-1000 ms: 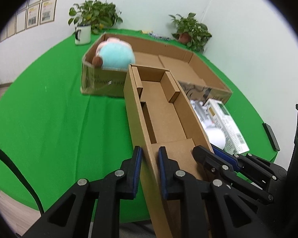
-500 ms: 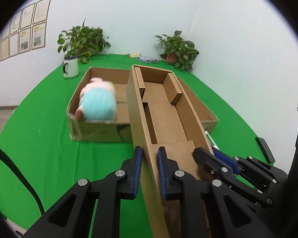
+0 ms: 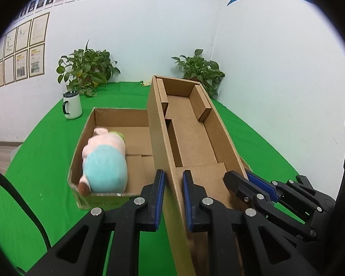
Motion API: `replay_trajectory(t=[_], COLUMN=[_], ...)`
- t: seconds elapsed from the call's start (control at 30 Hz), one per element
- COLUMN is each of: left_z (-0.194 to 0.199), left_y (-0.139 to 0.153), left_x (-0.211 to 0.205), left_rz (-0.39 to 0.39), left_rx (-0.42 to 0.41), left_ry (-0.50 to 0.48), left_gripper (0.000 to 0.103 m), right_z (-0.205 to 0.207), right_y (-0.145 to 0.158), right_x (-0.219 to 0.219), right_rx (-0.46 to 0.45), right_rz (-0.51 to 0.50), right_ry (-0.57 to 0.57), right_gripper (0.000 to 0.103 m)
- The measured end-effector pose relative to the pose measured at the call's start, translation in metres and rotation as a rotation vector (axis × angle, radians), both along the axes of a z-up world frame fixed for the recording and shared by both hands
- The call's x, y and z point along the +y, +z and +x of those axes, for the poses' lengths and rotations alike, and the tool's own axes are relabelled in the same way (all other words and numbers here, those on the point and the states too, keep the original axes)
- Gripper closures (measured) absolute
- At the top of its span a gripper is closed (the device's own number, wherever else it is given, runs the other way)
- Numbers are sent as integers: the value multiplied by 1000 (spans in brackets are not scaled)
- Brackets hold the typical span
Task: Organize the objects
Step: 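Carry the long box with the right gripper and lower it into the open box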
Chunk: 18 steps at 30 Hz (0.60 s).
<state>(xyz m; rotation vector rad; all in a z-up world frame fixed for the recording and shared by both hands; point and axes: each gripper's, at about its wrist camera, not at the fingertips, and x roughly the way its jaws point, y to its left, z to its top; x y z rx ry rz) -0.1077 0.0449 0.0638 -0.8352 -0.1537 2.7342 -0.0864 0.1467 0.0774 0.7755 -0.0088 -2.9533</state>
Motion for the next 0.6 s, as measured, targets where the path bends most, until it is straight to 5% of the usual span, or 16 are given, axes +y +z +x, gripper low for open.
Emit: replay_trajectory(t=[0.27,0.6], left_z=[-39,-111], left_y=[19,32], left_x=[-4,0], left_rz=[-8,-85], left_rx=[8,-5], left_ry=[9,13], left_gripper=[88,88], right_z=[-49,-158], right_y=[24,44], right_x=[7,24], right_rx=[6,-33], right_rz=[4,-2], right_ry=[9,27], right_gripper=[95,95])
